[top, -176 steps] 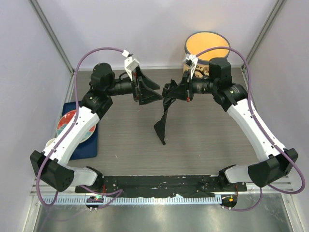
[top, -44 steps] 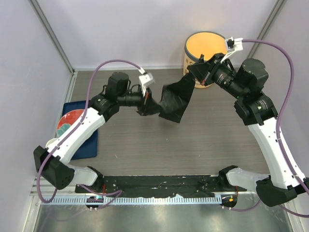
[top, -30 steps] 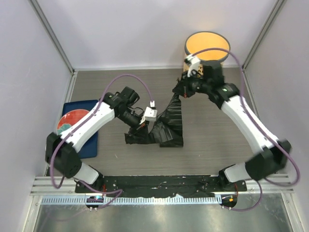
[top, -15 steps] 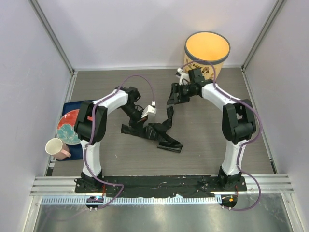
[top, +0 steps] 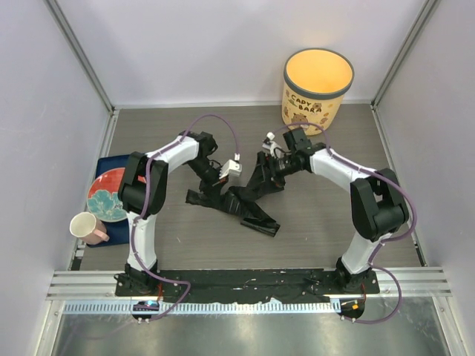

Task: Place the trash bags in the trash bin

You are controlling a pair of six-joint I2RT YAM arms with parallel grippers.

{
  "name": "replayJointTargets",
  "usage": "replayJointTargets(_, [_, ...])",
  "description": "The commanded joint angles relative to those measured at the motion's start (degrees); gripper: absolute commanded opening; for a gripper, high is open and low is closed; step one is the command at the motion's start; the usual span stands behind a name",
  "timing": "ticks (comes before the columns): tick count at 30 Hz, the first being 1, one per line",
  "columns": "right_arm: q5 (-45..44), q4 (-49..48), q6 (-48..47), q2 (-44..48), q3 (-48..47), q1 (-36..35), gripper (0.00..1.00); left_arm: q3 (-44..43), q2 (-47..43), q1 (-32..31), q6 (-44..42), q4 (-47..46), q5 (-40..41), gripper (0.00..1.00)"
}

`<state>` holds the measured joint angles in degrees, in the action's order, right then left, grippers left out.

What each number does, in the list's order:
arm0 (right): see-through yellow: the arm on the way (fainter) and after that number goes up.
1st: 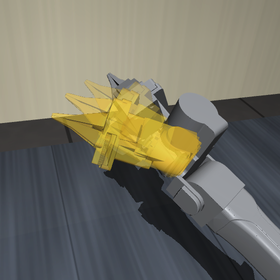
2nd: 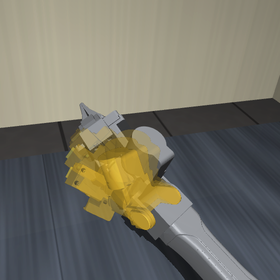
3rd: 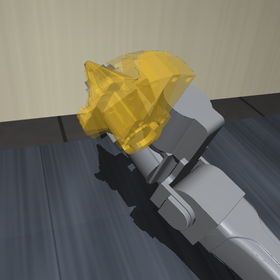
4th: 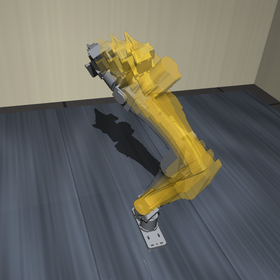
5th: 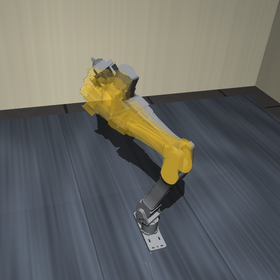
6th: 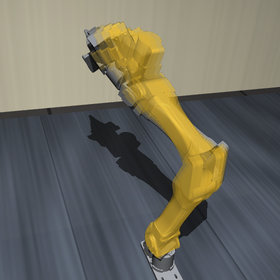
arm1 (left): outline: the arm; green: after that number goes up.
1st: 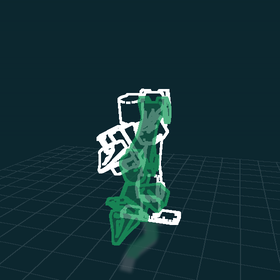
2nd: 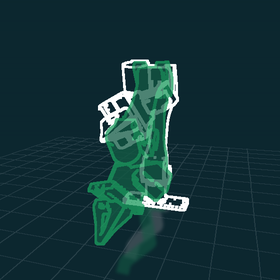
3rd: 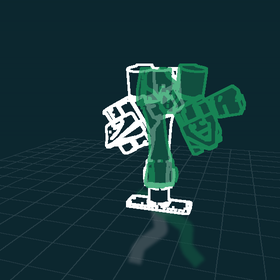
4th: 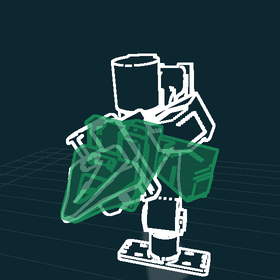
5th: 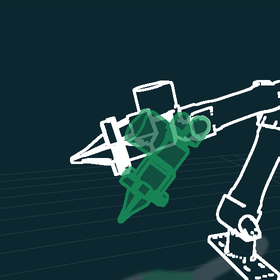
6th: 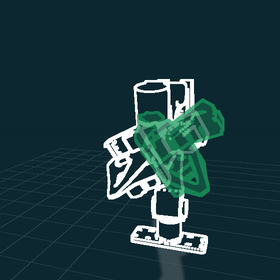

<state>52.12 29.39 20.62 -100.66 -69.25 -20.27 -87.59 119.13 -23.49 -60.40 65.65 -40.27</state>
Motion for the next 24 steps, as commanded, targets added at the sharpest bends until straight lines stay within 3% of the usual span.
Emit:
replayJointTargets(1, [-0.2,-9.5,10.5,2.9,4.4,-1.3,0.77,-1.8,0.2,0.6,0.4,1.4,-1.5,0.00])
replayJointTargets(8, [-2.4,-10.3,13.4,0.5,6.6,-3.9,0.72,-2.4,0.6,0.8,0.4,1.5,-1.8,0.00])
replayJointTargets(19, [-6.1,2.1,5.7,3.3,6.2,-3.8,0.81,-1.8,0.3,1.4,-0.3,1.4,-1.4,0.00])
replayJointTargets(24, [-5.4,-4.6,10.7,3.1,7.5,-5.0,0.80,-1.8,0.4,1.4,-0.4,1.5,-1.3,0.00])
